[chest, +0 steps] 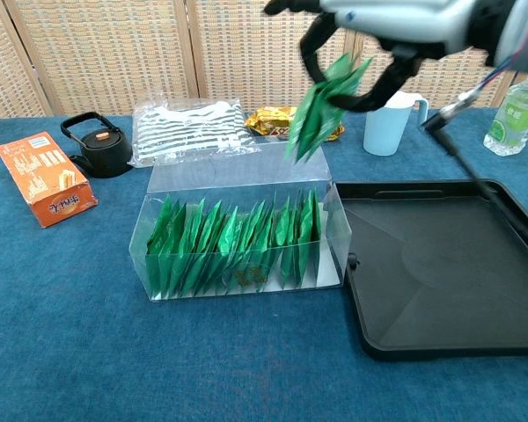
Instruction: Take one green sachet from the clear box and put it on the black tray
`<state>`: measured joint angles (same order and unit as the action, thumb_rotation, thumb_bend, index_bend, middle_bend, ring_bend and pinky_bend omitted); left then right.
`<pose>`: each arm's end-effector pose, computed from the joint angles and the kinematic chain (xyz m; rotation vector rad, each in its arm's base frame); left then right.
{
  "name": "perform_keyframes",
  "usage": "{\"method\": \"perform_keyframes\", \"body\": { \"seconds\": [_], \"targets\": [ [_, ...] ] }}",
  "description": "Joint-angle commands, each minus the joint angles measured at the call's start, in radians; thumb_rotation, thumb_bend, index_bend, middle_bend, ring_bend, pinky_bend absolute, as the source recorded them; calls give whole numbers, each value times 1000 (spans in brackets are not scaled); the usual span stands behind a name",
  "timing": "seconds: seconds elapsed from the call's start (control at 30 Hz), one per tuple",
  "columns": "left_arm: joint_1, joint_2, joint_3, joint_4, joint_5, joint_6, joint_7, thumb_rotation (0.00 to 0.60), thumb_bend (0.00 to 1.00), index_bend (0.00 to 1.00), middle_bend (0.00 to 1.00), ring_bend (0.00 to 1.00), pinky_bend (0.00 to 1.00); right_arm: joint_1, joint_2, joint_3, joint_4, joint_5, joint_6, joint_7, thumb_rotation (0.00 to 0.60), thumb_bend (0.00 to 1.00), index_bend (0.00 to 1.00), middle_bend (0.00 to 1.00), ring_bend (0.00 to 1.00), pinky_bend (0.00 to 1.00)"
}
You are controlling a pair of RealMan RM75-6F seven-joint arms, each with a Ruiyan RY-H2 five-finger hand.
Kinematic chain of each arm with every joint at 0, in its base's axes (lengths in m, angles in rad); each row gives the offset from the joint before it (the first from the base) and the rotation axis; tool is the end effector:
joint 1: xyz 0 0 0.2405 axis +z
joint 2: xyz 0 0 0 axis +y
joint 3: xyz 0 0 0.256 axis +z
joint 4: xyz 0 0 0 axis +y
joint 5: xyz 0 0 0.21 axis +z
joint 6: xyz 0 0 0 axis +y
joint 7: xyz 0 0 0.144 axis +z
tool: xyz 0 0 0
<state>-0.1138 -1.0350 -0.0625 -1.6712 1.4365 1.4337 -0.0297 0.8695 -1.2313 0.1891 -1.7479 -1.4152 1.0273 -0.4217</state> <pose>-0.3098 0.1919 0.1790 -1.3638 -0.9432 -0.8841 -0.0595 -0.3384 0.0745 2.0577 -0.3157 1.1131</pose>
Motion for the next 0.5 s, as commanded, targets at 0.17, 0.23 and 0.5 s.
{"method": "perform_keyframes", "body": {
  "seconds": [0.17, 0.23, 0.5],
  "targets": [
    [2, 1, 3, -3, 6, 4, 0, 600, 123, 0, 0, 0, 0, -102, 94, -73, -13, -70, 62, 91, 600, 605, 651, 3, 0, 95],
    [3, 2, 4, -5, 8, 5, 1, 600, 123, 0, 0, 0, 0, -132, 102, -109, 5, -99, 74, 117, 600, 606, 651, 3, 0, 95],
    [3, -1, 7, -9, 13, 6, 11, 600, 123, 0, 0, 0, 0, -208, 75, -201, 99, -193, 110, 204, 600, 607, 651, 3, 0, 95]
  ]
}}
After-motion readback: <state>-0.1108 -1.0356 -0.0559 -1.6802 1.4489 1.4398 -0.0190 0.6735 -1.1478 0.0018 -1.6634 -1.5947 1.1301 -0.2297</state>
